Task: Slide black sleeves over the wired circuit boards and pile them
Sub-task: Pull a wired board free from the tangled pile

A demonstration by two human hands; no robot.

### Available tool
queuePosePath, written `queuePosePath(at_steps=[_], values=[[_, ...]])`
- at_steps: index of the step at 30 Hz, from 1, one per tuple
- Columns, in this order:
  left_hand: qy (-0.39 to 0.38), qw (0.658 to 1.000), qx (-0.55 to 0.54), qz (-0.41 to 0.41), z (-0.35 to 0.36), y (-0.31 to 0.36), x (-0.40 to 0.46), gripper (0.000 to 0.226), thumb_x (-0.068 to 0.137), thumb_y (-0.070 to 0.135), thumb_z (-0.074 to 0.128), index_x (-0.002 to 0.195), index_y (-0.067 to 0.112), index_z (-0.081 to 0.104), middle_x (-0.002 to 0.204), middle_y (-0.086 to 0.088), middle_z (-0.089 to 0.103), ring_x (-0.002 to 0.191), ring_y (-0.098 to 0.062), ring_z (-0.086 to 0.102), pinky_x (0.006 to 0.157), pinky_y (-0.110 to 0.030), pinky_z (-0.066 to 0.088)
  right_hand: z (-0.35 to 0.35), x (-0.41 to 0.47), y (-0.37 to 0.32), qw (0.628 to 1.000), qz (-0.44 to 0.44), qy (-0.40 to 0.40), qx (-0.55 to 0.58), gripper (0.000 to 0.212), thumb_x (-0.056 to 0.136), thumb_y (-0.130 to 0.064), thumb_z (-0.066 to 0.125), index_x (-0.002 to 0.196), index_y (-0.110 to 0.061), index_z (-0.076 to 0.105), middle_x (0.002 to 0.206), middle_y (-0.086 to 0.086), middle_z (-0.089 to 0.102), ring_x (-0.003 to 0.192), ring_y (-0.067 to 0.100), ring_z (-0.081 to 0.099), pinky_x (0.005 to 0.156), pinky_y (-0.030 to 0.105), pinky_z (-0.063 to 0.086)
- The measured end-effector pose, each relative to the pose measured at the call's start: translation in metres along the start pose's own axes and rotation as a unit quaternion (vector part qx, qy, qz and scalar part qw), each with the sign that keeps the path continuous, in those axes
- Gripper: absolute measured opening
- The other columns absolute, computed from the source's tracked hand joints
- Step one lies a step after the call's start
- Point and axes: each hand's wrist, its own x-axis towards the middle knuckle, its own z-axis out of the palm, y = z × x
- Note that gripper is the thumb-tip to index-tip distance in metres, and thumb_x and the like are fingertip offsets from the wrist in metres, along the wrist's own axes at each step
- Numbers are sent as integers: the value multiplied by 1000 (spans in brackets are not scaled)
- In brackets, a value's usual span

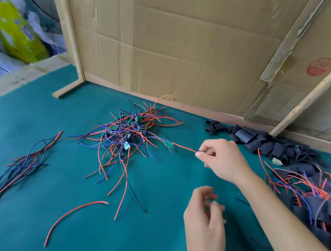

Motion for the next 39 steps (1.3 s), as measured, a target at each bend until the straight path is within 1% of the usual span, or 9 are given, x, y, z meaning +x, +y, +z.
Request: queuePosePath(at_steps=[2,6,12,16,21,26,30,33,39], values=[[102,991,-78,31,-4,-1,-27,29,100,2,52,113,26,61,101,3,70,80,-17,72,60,-22,56,-14,-26,5,999,3,30,38,22,91,-27,74,70,-24,67,56,-9,69,57,8,63,64,25,45],[107,987,-118,33,-2,22,-40,24,108,15,45,126,26,57,99,9,74,77,-17,74,71,-40,62,-23,-89,12,991,-13,106,86,21,90,-25,75,70,-26,68,59,-12,69,57,9,64,66,24,48],[118,985,-118,42,-4,22,-42,13,105,27,52,117,25,57,92,-1,73,69,-24,72,70,-31,57,-17,-163,25,997,-52,48,37,17,84,-49,69,93,-35,73,73,-13,71,63,9,62,68,32,54],[115,987,-107,30,-5,20,-40,8,101,17,61,99,23,56,79,-12,68,56,-19,63,56,-25,49,-34,-169,26,992,1,-124,-32,44,72,-67,56,95,-33,72,78,-9,69,75,9,58,76,30,51],[98,991,-85,34,-3,19,-40,16,102,11,56,98,25,61,71,-7,67,50,-19,58,52,-24,45,-72,-120,30,918,43,-386,85,48,69,-58,83,111,-36,73,106,-17,76,93,-3,69,88,24,56],[61,995,-76,30,-3,18,-43,24,101,7,55,106,28,66,64,-2,63,39,-17,50,46,-18,41,-56,-23,62,965,151,-75,203,22,91,-19,77,110,-13,70,107,10,73,87,18,68,74,40,64],[50,996,-74,22,-4,19,-44,27,101,6,54,108,30,66,64,-1,63,40,-20,55,50,-20,43,-29,28,87,905,361,-7,225,64,93,-17,75,147,-21,41,136,10,45,97,28,59,64,39,64],[42,997,-67,21,-5,18,-44,28,101,7,54,107,31,66,64,0,63,41,-20,57,51,-21,44,-13,41,108,894,400,34,197,66,93,-24,75,150,-23,41,147,11,35,87,24,56,52,31,56],[42,997,-68,18,-6,16,-43,34,100,8,55,99,40,67,65,0,64,44,-21,60,51,-22,44,-5,47,124,839,406,161,325,25,89,-17,77,109,-8,65,95,11,62,72,24,59,48,29,53]])
